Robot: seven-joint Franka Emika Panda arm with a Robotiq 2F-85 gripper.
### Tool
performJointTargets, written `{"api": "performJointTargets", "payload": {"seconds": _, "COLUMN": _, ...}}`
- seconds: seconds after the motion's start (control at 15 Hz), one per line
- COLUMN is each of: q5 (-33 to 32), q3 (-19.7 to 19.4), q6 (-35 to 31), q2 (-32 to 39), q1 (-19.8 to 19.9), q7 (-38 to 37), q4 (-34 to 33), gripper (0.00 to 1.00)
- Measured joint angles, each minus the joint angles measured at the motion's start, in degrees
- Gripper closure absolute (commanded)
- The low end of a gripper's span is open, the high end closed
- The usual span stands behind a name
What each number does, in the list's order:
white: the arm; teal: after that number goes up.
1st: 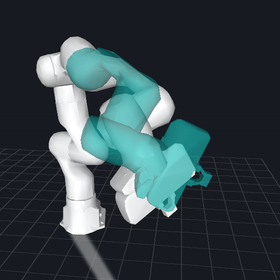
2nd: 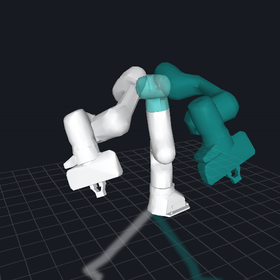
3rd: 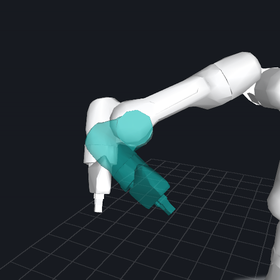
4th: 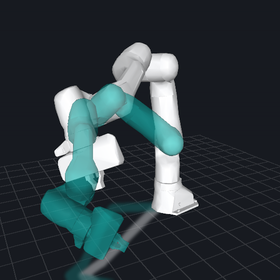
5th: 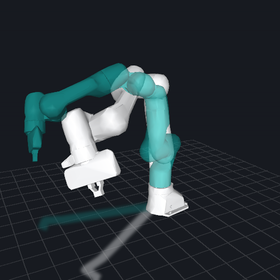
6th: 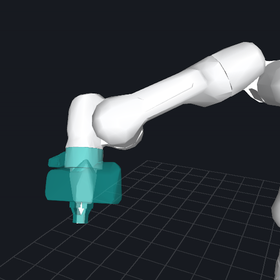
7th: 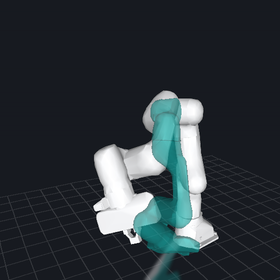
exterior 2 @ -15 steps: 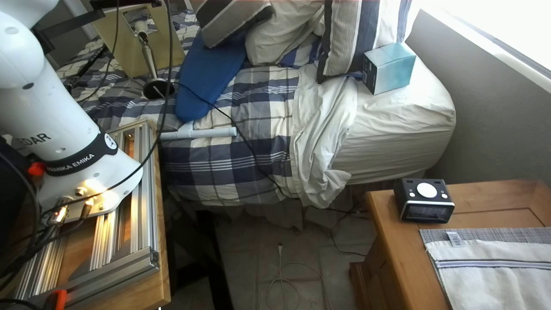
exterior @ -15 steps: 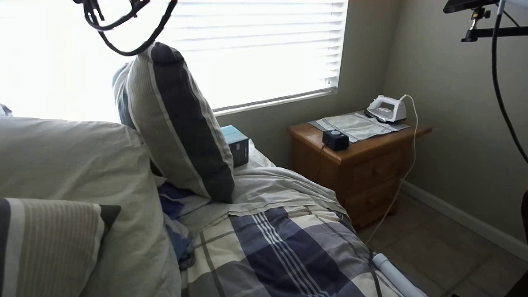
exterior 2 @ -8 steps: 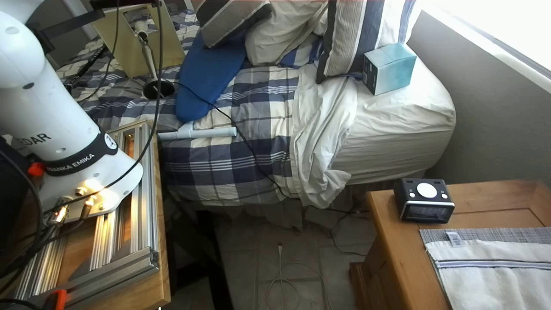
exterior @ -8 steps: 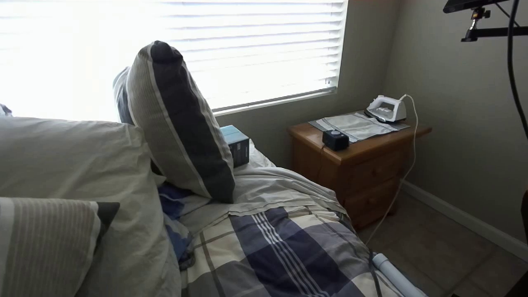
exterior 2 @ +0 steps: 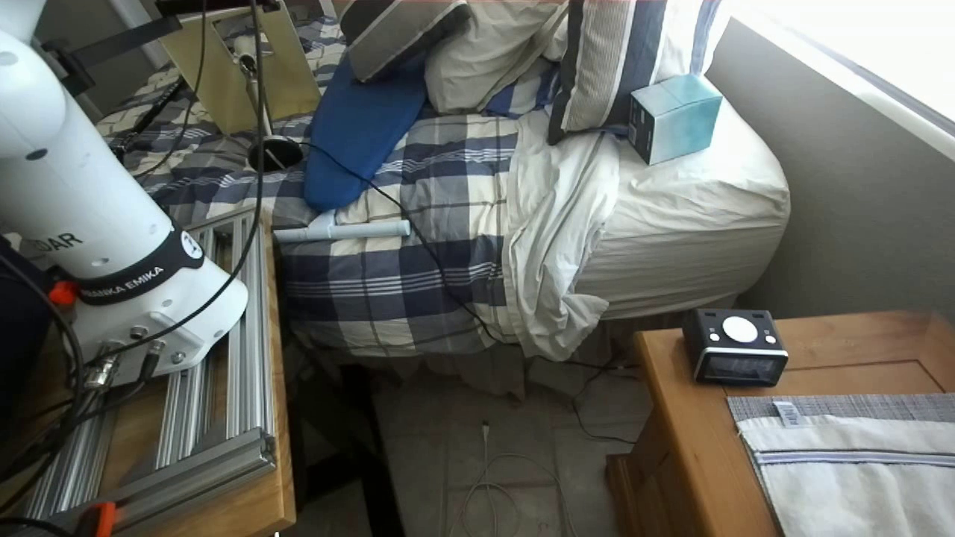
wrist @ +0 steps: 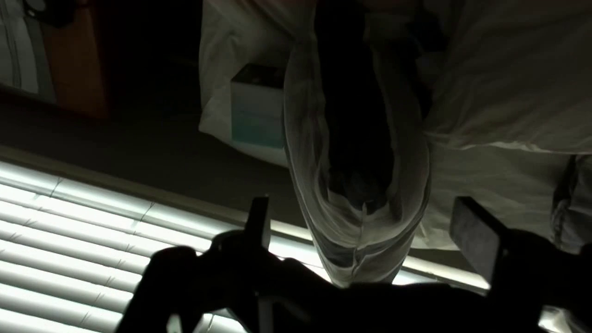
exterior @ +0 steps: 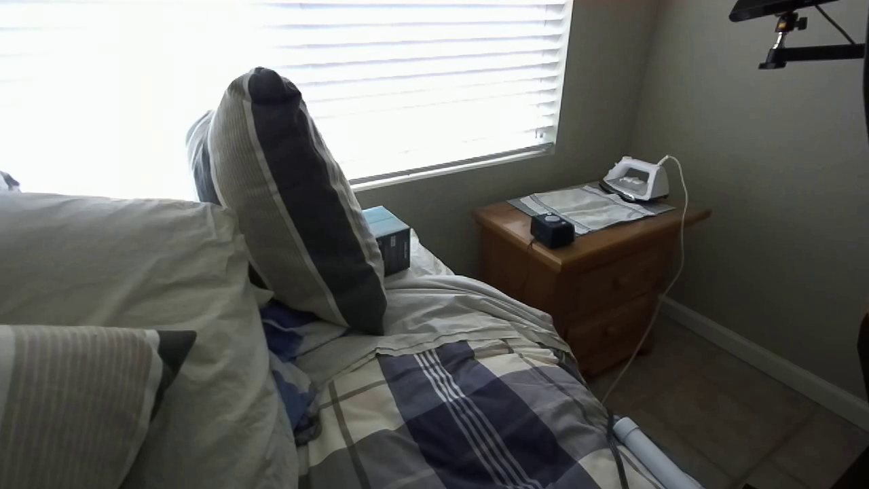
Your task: Move that is in front to the left
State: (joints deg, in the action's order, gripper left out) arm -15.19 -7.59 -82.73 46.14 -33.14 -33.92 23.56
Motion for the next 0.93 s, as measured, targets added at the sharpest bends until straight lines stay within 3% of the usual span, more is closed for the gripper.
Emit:
{"api": "performJointTargets", "payload": {"seconds": 0.2, "q5": 3.6, "q3": 3.4, "q6": 4.7, "q2": -2.0, "q1": 2.9, "q7": 3.7, "q4": 0.0, "gripper": 0.00}}
{"api": "performJointTargets", "payload": {"seconds": 0.53, "q5": 4.6, "q3": 5.2, "q6": 5.2, "q2": -2.1, "q1": 6.2, "q7": 11.1, "q4": 0.2, "gripper": 0.00}}
{"api": "performJointTargets", "payload": {"seconds": 0.93, "q5": 10.9, "q3": 9.5, "q6": 7.0, "q2": -1.8, "q1": 9.0, "q7": 11.9, "q4": 0.3, "gripper": 0.00}}
